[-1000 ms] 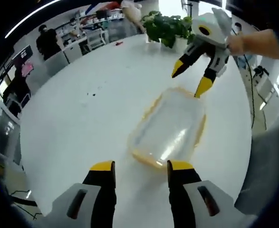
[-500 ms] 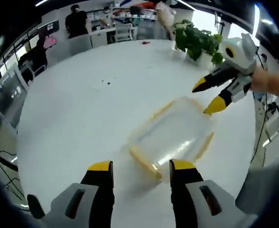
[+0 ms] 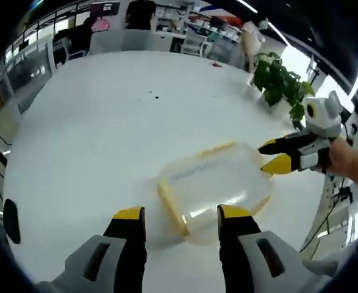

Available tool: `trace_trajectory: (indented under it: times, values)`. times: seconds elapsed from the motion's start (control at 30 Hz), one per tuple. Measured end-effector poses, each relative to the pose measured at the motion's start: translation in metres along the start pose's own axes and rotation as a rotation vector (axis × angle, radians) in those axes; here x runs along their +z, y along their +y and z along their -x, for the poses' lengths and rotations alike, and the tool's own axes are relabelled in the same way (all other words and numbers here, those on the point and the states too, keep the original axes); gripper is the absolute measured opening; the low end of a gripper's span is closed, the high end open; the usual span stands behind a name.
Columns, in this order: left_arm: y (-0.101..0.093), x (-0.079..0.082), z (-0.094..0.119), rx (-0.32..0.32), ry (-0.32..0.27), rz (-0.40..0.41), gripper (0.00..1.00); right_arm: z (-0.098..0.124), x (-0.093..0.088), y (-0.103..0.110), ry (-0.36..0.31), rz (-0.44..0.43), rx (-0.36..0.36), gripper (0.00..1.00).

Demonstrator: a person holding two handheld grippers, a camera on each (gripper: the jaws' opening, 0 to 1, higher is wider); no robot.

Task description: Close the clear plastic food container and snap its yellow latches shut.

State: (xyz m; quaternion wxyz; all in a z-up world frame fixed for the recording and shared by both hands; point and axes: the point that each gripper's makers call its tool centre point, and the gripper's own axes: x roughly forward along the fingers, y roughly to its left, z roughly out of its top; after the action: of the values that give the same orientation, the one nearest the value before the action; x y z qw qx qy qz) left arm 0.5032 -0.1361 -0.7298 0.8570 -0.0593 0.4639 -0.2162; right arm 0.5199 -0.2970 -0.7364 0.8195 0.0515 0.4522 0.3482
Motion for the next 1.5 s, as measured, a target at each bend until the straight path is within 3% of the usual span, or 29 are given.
trace_trajectory:
  times: [0.37,0.73,0.97,1.5]
  values:
    - [-0.003,-0.003,-0.005,-0.008,0.009,0.062,0.43,-0.007,-0.003,0.006,0.013,-0.125,0.016,0.42]
    - [-0.007,-0.006,-0.004,-0.028,0.024,0.093,0.39,-0.011,-0.006,0.013,0.031,-0.18,0.041,0.41]
    - [-0.011,-0.004,-0.005,-0.047,0.03,0.077,0.33,-0.012,-0.005,0.017,0.031,-0.166,0.051,0.39]
    - [-0.011,-0.004,-0.006,-0.053,0.031,0.043,0.31,-0.012,-0.009,0.021,0.038,-0.185,0.075,0.35]
